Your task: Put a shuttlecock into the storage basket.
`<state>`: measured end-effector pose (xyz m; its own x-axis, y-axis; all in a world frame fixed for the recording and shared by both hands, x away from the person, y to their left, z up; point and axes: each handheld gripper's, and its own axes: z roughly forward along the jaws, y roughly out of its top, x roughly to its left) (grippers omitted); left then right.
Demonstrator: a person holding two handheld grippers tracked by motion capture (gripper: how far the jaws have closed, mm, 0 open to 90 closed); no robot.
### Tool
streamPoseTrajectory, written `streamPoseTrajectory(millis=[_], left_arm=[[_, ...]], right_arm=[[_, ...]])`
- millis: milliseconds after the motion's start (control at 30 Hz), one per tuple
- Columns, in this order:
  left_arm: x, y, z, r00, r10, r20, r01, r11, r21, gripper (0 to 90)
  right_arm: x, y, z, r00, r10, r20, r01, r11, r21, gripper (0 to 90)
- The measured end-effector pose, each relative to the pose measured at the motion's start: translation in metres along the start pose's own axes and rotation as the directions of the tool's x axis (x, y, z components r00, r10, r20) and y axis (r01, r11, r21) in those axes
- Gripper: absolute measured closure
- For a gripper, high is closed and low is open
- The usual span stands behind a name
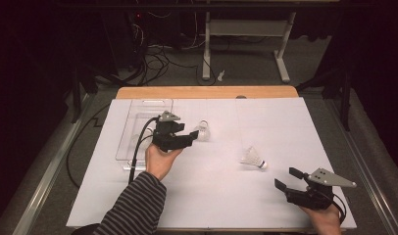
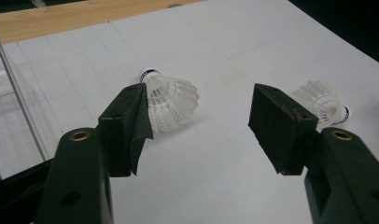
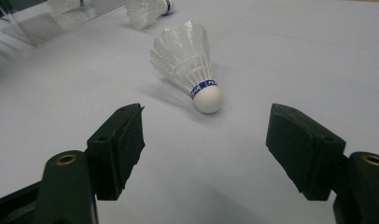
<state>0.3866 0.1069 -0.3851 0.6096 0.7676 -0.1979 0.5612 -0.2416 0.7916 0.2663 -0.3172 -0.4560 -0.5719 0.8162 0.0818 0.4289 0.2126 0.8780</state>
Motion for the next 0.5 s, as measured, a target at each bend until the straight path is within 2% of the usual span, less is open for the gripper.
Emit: streamPoseTrajectory(millis=[167,500], left_arm=[[0.001,0.004,0.006,1.0000,0.002,0.005,-0.002,0.9997,0.026,37.8],[0.005,0.012,0.017,0.9998,0.013,-0.015,-0.011,0.9964,0.084,40.2]], right_arm=[[0.000,0.000,0.000,1.0000,0.001,-0.001,-0.001,1.000,0.001,28.3],[0.000,0.000,0.000,1.0000,0.000,-0.002,0.000,1.000,0.001,28.2]])
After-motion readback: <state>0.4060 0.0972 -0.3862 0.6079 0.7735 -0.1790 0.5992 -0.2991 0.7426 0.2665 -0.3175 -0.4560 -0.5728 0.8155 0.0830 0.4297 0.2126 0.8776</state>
